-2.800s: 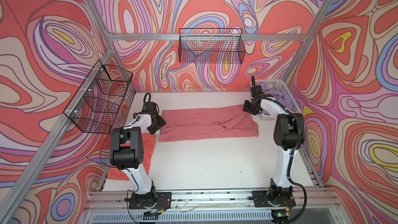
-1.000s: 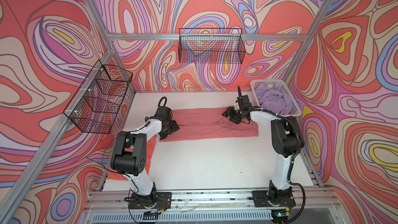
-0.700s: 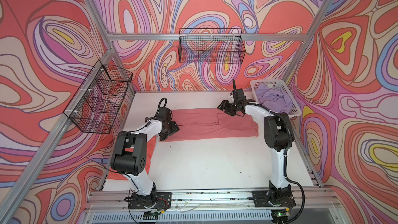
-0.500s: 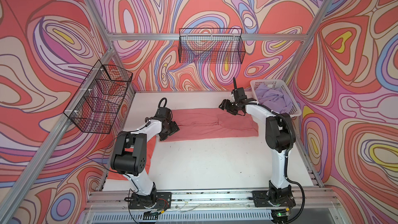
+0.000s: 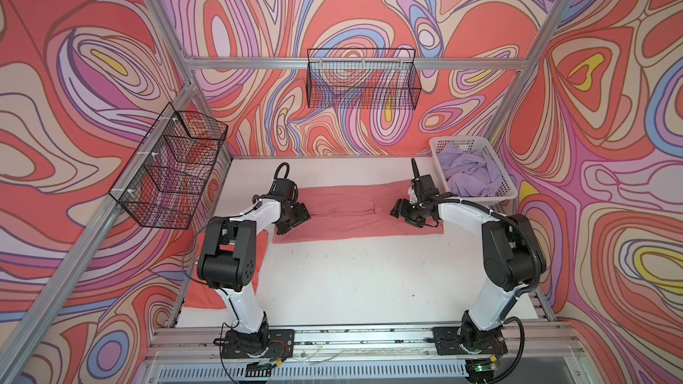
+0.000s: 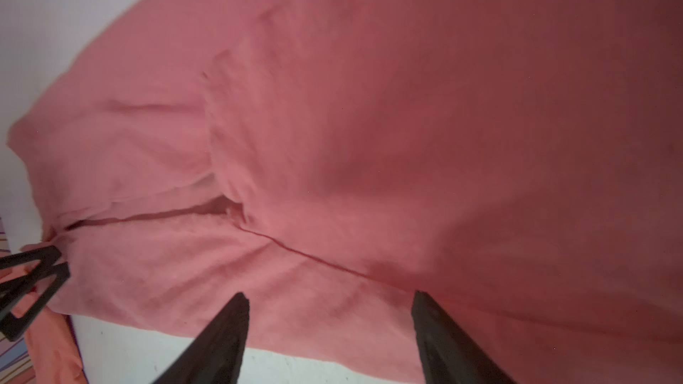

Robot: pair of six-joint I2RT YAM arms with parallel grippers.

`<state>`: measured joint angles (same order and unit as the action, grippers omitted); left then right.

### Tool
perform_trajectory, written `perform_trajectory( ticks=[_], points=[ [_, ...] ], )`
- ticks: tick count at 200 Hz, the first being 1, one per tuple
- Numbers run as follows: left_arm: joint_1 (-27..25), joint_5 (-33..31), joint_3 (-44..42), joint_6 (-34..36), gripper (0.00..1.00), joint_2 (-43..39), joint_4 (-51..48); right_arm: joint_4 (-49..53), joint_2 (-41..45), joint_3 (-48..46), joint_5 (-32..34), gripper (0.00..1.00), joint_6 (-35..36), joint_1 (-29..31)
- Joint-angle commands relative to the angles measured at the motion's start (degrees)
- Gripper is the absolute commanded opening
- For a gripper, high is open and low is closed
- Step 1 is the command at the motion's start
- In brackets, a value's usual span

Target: Fold and stack the t-shirts

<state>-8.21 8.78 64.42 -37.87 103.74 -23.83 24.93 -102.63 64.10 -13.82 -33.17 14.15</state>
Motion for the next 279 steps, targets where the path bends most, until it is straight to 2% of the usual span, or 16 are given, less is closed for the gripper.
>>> perform_trajectory(
  ticks=[1, 27, 59, 99, 135, 163, 182, 230, 279],
  points=[
    [-0.14, -1.98, -0.17, 1.90, 0.79, 1.32, -1.74, -0.59, 1.38, -2.77, 2.02, 0.74, -0.60, -2.49],
    [-0.14, -3.28, -0.68, 2.71, 0.80, 2.22, -2.00, -0.20, 4.62, -6.73, 3.99, 0.74, 1.33, -7.00],
    [-0.14, -3.63, -0.74, 2.41, 0.79, 3.26, -2.00, 0.70, 4.75, -8.37, 5.25, 0.75, 4.74, -12.18],
    [-0.14, -4.33, -0.87, 2.46, 0.79, 3.13, -3.10, 2.25, 2.61, -6.80, 6.00, 0.75, 7.15, -13.85],
    [-0.78, -1.96, 3.58, 5.24, 0.80, 0.50, -4.51, 6.40, 5.80, -0.74, 8.68, 0.74, 7.99, -10.86],
    [-1.02, -4.57, 11.77, 9.21, 0.80, 4.23, -8.70, 8.73, 5.22, 3.23, 9.87, 0.74, 6.28, -5.57],
    [-1.02, -4.96, 13.77, 9.74, 0.80, 6.55, -9.10, 7.27, 4.00, 2.70, 9.67, 0.74, 4.72, -3.76],
    [-0.94, -4.47, 7.30, 7.22, 0.80, 7.09, -7.67, 3.30, -3.11, 1.72, 8.55, 0.74, 4.37, -2.44],
    [-0.85, -3.12, 2.19, 5.51, 0.80, 6.02, -9.51, 5.46, -12.80, 8.60, 10.31, 0.74, 10.63, -2.46]
  ],
)
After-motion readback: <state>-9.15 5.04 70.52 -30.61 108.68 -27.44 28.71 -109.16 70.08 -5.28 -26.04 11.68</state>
